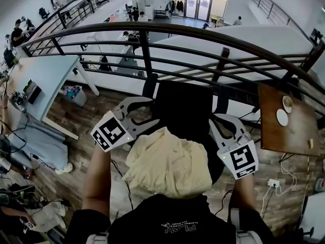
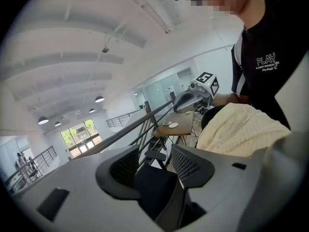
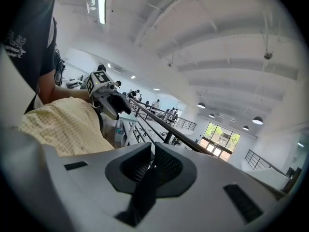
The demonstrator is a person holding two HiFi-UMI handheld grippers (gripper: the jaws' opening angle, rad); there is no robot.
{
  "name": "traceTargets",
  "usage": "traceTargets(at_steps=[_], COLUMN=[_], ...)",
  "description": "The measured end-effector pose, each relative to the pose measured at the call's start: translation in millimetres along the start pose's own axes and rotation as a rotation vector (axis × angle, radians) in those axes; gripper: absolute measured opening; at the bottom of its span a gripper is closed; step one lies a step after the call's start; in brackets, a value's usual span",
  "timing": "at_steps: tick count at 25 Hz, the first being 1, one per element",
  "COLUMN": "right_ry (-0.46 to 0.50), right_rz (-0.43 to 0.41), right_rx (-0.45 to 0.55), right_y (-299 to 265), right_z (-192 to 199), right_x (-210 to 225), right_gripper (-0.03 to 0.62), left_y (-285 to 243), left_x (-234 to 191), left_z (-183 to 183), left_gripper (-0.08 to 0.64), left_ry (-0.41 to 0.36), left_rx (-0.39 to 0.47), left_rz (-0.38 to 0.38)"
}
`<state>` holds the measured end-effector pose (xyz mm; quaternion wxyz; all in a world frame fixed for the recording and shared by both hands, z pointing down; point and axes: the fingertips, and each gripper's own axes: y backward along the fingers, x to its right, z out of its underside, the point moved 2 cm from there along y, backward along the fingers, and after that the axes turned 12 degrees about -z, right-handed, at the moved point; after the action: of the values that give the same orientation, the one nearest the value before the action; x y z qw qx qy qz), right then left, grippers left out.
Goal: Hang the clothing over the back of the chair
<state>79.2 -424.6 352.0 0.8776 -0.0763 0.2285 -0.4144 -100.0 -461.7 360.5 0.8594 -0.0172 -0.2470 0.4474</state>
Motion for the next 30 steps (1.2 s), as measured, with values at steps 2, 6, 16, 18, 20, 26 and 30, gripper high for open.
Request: traceTargets(at_steps=[2,6,16,18,20,26,30], right_ry=[0.001,0.016,0.056,0.055,0.060,0.088,0.098], right_rz=[0.020,0.043,0.170,0.201,0.213,0.205,0.194], right_rx=[0.036,0.091,0.260,0.278,0.285,0.294,0.295], right_y=[5,5,14,16,18,18,15], right_z=[-7,-22,-71,-80,-86,-97,-99], right_x=[3,3,-2,-3,-6,-19,-25], right_gripper=[0.029,0.029,0.028,0.023,0.020,0.018,0.018], left_y=[1,13,48,54,57,55,55], left_x=[3,-4,-18,-19,-19,-15,-16], left_z=[-5,-15,-51,-57,-60,-56,-54], left_gripper=[0.215,0.164,0.012,0.012,0.012,0.012,0.012], left_ry=[-0.007,0.026,0.093,0.105,0.113,0.109,0.092], left_rx=[0.001,0.061,0.238,0.265,0.275,0.256,0.241], left_rz=[-0.019,-0.080,-0.198,-0.212,-0.226,-0.251,-0.267])
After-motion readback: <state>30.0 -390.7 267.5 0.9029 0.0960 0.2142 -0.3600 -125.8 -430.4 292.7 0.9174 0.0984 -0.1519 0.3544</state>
